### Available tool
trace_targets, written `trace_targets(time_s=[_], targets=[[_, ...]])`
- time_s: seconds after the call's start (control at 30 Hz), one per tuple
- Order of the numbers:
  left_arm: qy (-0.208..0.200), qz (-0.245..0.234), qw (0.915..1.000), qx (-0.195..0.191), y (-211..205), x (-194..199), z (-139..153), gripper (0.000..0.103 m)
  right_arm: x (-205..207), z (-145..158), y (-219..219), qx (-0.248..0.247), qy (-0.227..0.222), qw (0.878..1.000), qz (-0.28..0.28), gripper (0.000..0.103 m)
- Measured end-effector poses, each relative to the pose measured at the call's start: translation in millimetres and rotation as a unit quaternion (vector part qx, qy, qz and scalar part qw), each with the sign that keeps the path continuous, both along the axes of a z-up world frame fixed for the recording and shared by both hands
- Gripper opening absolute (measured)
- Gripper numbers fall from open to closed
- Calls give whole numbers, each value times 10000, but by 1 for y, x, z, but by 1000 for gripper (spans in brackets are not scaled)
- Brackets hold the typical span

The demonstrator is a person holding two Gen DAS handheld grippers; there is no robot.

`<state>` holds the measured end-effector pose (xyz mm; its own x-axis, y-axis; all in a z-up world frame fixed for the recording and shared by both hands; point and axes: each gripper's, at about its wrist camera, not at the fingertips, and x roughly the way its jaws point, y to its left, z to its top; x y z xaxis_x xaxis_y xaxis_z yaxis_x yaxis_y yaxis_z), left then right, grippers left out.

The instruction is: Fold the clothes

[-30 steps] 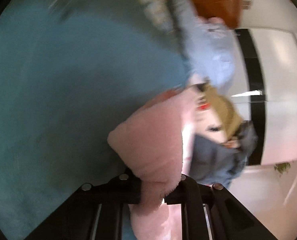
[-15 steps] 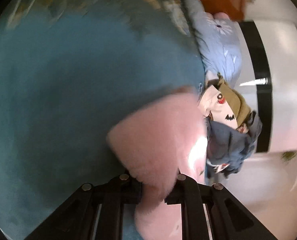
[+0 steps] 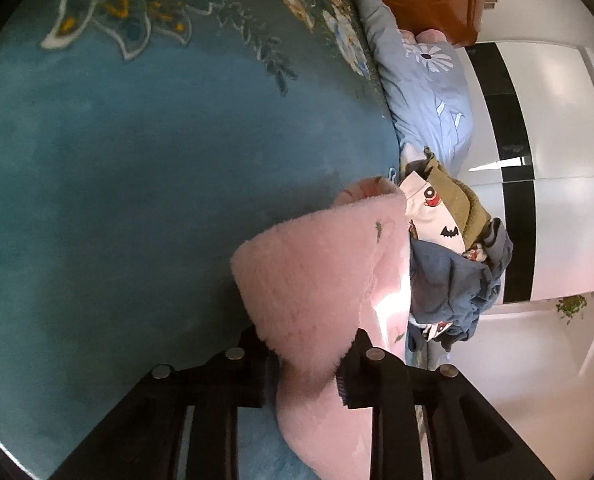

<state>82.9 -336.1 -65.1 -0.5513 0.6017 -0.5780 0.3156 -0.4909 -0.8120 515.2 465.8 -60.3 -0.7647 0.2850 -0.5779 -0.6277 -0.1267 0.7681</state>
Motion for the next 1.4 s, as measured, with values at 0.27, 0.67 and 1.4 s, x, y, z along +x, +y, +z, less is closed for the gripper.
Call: trace_targets(time_s=[0.27, 0.67, 1.4], targets=[[491, 653, 9959, -399, -38, 14, 42, 52, 17, 47, -6, 840, -726, 9905, -814, 27], [1075, -1008, 9749, -1670, 71, -22, 76, 54, -249, 66, -142, 1683, -603, 9319, 3155, 33], [1156, -1830, 9527, -2133, 67, -114, 45, 61, -451, 17, -345, 3061, -1798, 6818, 6397, 51]])
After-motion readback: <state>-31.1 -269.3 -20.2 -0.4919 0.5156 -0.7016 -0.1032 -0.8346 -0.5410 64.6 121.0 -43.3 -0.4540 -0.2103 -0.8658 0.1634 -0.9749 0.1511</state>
